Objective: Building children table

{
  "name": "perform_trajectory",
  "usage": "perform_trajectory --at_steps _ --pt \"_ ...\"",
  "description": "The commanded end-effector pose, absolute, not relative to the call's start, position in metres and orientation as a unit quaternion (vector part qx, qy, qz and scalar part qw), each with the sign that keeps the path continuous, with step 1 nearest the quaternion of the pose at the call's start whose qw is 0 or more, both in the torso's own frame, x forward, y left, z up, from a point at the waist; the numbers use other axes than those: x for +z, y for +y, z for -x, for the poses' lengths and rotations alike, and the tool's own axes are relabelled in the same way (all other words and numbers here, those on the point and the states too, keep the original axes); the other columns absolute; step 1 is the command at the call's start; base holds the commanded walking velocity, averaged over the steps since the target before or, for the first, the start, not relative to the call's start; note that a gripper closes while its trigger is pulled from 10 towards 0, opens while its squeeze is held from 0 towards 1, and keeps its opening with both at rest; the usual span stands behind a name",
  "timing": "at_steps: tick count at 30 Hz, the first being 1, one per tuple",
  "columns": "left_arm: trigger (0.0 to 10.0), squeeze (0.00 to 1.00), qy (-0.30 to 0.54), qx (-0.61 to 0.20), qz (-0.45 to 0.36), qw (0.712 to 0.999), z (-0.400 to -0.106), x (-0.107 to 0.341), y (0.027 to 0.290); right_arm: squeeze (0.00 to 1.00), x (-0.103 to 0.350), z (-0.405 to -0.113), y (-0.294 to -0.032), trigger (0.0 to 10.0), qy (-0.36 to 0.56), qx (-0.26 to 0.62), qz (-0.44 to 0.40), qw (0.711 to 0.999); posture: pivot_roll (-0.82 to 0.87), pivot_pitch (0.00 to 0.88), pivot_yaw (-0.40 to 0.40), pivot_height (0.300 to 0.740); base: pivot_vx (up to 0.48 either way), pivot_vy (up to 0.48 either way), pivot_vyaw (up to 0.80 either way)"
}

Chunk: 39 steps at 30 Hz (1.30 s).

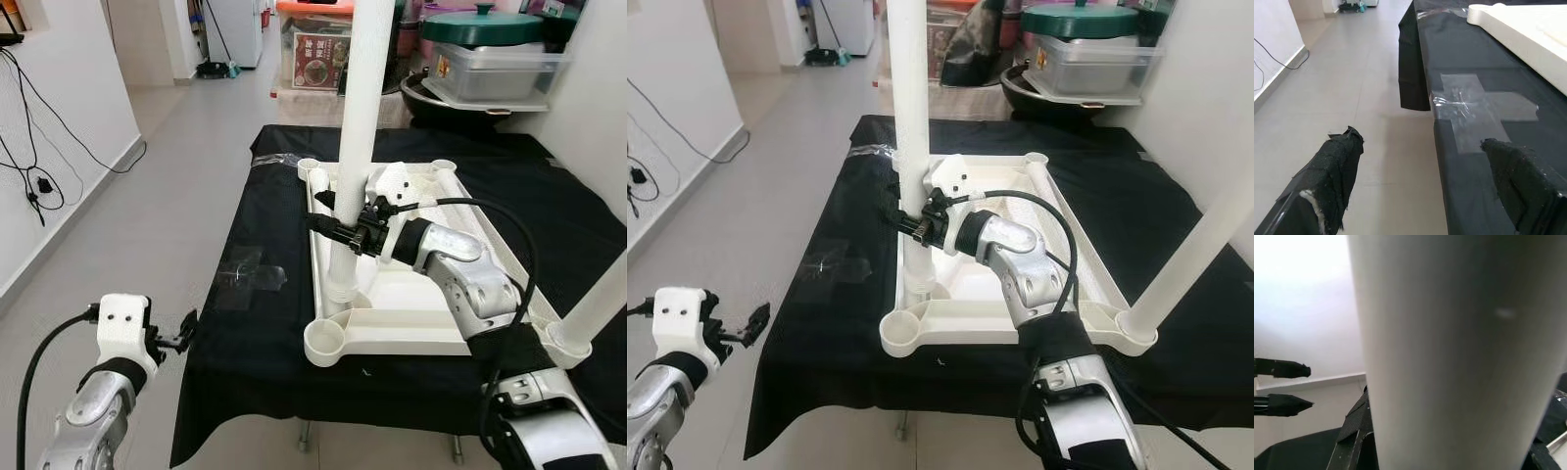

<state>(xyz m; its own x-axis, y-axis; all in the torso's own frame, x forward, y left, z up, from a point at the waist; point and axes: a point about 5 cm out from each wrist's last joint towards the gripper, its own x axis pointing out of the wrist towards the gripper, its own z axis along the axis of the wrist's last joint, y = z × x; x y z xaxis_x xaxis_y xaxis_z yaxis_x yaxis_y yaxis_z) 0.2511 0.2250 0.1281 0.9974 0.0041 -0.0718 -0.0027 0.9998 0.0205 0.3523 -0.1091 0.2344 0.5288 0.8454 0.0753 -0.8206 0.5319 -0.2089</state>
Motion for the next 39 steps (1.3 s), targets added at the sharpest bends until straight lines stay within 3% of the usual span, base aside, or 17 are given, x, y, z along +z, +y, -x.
perform_trajectory --at_steps 1,9,28,33,39 --pt "10.0 0.00 0.046 0.006 -0.009 0.999 -0.250 0.122 0.226 0.00 0.235 -0.351 -0.111 10.0 -0.094 0.475 0.073 0.872 0.11 0.000 -0.032 0.740 0.000 0.000 0.00" --pt "10.0 0.00 0.047 0.004 -0.004 0.999 -0.250 0.121 0.224 0.00 0.233 -0.350 -0.111 10.0 -0.093 0.475 0.068 0.873 0.11 0.000 -0.031 0.740 0.000 0.240 0.00" --pt "10.0 0.00 0.051 -0.007 -0.023 0.998 -0.251 0.121 0.221 0.00 0.229 -0.348 -0.111 10.0 -0.090 0.477 0.061 0.872 0.12 0.000 -0.015 0.740 0.000 0.000 0.00" --pt "10.0 0.00 0.055 -0.006 -0.026 0.998 -0.252 0.119 0.222 0.00 0.236 -0.349 -0.116 10.0 -0.092 0.489 0.077 0.864 0.11 0.000 -0.014 0.740 0.000 0.000 0.00" --pt "10.0 0.00 0.054 -0.005 -0.025 0.998 -0.251 0.118 0.221 0.00 0.265 -0.345 -0.132 10.0 -0.093 0.544 0.100 0.828 0.11 0.000 -0.025 0.740 0.000 0.000 0.00"
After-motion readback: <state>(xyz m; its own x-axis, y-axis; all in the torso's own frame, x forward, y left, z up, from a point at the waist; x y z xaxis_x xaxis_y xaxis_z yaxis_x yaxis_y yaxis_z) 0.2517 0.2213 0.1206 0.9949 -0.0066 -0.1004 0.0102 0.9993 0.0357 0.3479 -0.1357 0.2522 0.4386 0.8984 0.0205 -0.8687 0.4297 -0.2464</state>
